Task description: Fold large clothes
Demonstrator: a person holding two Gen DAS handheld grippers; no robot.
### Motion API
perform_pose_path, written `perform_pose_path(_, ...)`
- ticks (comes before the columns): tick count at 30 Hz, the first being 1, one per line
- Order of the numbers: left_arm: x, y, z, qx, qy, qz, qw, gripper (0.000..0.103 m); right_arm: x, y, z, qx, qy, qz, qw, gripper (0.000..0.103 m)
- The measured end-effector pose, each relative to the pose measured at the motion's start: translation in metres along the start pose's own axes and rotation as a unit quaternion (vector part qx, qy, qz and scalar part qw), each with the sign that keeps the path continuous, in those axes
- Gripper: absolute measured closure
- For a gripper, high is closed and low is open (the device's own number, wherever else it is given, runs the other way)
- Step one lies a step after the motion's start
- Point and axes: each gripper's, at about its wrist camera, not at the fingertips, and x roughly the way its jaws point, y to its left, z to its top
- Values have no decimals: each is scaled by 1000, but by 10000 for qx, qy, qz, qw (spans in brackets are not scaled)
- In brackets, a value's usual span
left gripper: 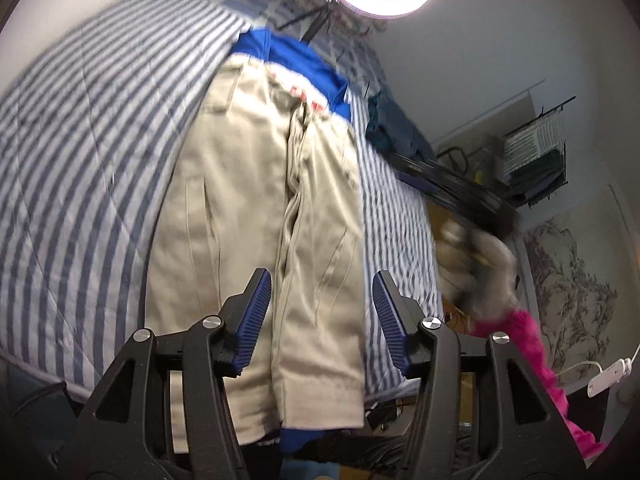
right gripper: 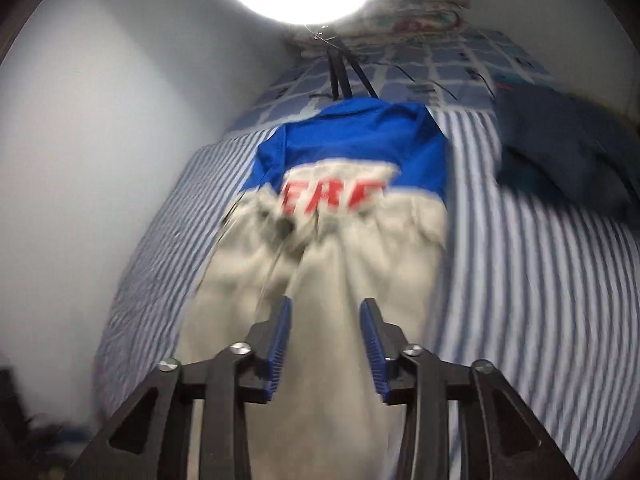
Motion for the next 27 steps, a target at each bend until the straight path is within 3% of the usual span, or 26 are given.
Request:
perform_pose_path(5,16,12,-28,78,370,84,9992,50,-58,8,-88,96,258,92,9996,53)
perform_pose_path(8,27,20,-45,26,618,25,9981,50,-69,15,-143,146,500,144,9985,44)
perform_pose_path(10,35,26,-56,-34,770,-44,9970,50,-65,16,-175,293,709,196,9969,36)
perform_pose_path(14,56,34,-76,-203,1075,-160,9939,50,-43,15,-228,705,1291,423,9882,35)
perform_pose_path(18,72,43,-90,-375,1144,-132,9926,50,-21,17,-255,911,1668,734,9790,35)
perform_pose_path(20,74,43,-93,-334,1079,-171,9935,58,-18,18,-263,1018,1736,919,9752,36)
perform_pose_path(22,79,39,-99,-261,1164,-239,9926,90,-13,18,-266,1063,1778,1077,9724,44)
perform_pose_path(25,81,26,-107,-19,1116,-214,9935,95,-14,20,-263,934,1761,1080,9740,67)
perform_pose_path(27,81,15,-113,-42,1118,-412,9929,96,-25,19,-256,898,1666,1037,9764,83)
